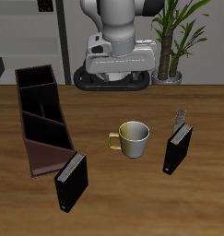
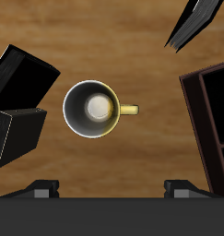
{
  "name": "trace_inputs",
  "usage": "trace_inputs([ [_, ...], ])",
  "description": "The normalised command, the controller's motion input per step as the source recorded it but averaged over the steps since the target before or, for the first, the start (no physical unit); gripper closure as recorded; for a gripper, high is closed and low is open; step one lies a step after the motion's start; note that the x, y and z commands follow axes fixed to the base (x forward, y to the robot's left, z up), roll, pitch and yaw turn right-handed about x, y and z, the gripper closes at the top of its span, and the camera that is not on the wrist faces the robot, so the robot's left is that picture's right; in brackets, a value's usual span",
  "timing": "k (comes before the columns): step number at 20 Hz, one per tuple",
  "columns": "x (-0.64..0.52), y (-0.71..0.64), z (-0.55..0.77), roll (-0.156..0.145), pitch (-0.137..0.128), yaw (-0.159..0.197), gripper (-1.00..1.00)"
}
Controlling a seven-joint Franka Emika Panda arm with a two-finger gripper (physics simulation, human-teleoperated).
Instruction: Place the left black book into the right desk caddy's left compartment and place the white-yellow mug into the right desk caddy's right compartment
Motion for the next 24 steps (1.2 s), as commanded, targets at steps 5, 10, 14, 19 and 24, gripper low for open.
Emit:
trace_inputs([
  [5,0.10,-0.12,0.07,-0.053,-0.023,-0.083,-1.00],
  [10,0.15,-0.02,-0.18,-0.061,-0.007,-0.023,-1.00],
  [14,0.09,0.03,-0.17,-0.034,0.003,-0.022,-1.00],
  [19,0.05,0.05,-0.37,-0.024,0.001,-0.051,-1.00],
  [24,0.02,0.00,-0.33,0.010,0.007,-0.105,-1.00],
])
